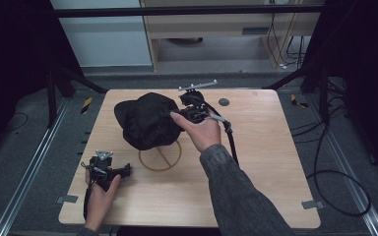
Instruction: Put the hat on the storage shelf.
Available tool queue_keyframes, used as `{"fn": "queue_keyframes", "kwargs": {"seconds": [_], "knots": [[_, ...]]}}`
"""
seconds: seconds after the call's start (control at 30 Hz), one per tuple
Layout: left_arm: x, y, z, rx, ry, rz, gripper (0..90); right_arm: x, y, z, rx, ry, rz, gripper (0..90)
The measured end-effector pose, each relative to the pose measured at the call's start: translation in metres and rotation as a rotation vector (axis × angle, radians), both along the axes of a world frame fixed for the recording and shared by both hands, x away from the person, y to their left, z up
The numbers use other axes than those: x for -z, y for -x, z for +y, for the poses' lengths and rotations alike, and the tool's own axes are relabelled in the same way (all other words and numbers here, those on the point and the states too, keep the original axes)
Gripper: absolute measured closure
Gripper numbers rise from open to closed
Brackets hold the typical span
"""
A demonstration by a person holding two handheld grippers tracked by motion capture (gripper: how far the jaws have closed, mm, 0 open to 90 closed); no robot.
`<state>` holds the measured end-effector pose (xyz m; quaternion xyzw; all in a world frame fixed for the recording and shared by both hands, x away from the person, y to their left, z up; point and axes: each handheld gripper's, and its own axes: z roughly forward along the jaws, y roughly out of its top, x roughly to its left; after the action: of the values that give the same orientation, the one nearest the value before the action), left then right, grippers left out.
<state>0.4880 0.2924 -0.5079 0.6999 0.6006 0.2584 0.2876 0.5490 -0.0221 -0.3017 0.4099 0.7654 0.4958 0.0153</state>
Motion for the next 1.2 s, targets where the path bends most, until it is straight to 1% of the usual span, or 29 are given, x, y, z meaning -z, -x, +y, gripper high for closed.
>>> {"fn": "queue_keyframes", "kwargs": {"seconds": [0.13,0.3,0.4,0.63,0.7,0.87,1.13,1.2], "knots": [[0.0,0.0,0.0,0.0,0.0,0.0,0.0,-0.001,0.001,-0.002,0.006,-0.004,0.005,56.3],[0.0,0.0,0.0,0.0,0.0,0.0,0.0,-0.003,0.002,-0.004,0.011,-0.009,0.014,53.2],[0.0,0.0,0.0,0.0,0.0,0.0,0.0,-0.004,0.003,-0.006,0.008,-0.009,0.006,52.4],[0.0,0.0,0.0,0.0,0.0,0.0,0.0,-0.006,0.005,-0.008,0.009,-0.006,0.007,51.0],[0.0,0.0,0.0,0.0,0.0,0.0,0.0,-0.006,0.005,-0.009,0.007,-0.006,-0.003,50.6],[0.0,0.0,0.0,0.0,0.0,0.0,0.0,-0.008,0.007,-0.009,0.007,-0.008,0.001,49.1],[0.0,0.0,0.0,0.001,0.0,0.0,0.0,-0.012,0.012,-0.012,0.0,0.001,-0.017,46.2],[0.0,0.0,0.0,0.0,-0.001,0.001,0.0,-0.012,0.015,-0.013,-0.005,0.005,-0.015,44.9]]}}
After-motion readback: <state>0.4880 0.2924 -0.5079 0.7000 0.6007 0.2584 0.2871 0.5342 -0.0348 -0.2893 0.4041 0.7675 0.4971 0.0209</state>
